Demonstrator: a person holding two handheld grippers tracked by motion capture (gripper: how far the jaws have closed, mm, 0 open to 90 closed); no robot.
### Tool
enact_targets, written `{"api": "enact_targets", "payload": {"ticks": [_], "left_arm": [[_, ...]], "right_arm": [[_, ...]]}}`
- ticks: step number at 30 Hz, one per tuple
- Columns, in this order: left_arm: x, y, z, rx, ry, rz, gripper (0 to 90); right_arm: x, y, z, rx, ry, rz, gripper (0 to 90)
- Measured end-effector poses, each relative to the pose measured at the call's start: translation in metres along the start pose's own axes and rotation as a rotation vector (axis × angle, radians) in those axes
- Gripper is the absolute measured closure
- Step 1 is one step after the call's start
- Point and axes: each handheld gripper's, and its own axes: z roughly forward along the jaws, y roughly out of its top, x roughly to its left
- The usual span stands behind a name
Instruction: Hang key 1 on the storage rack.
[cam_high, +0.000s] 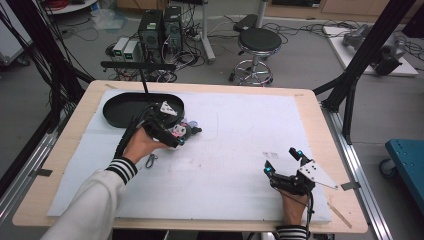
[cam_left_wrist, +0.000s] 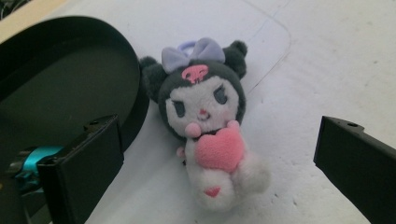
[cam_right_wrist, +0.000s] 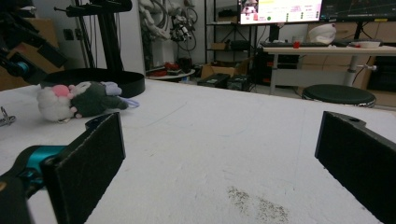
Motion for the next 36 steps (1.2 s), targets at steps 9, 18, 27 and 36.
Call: {"api": "enact_targets", "payload": {"ticks": [9,18,27,36], "left_arm": [[-0.006,-0.002,0.012,0.097,0.009,0.002,2.0],[-0.007,-0.003,0.022,0.166,0.028,-0.040,2.1],[-0.003,-0.003,0.030,0.206,-0.019,-0.106,10.4],[-0.004,-0.003,0.035,0.215,-0.006,-0.100,13.7]], "right_arm": [[0.000,0.000,0.000,0.002,-0.001,0.008,0.8],[0.000,0.000,0.000,0.002,-0.001,0.009,0.8],[-0.001,0.000,0.000,-0.002,-0.002,0.008,0.8],[-0.001,0.000,0.000,-0.002,-0.005,0.009,0.8]]}}
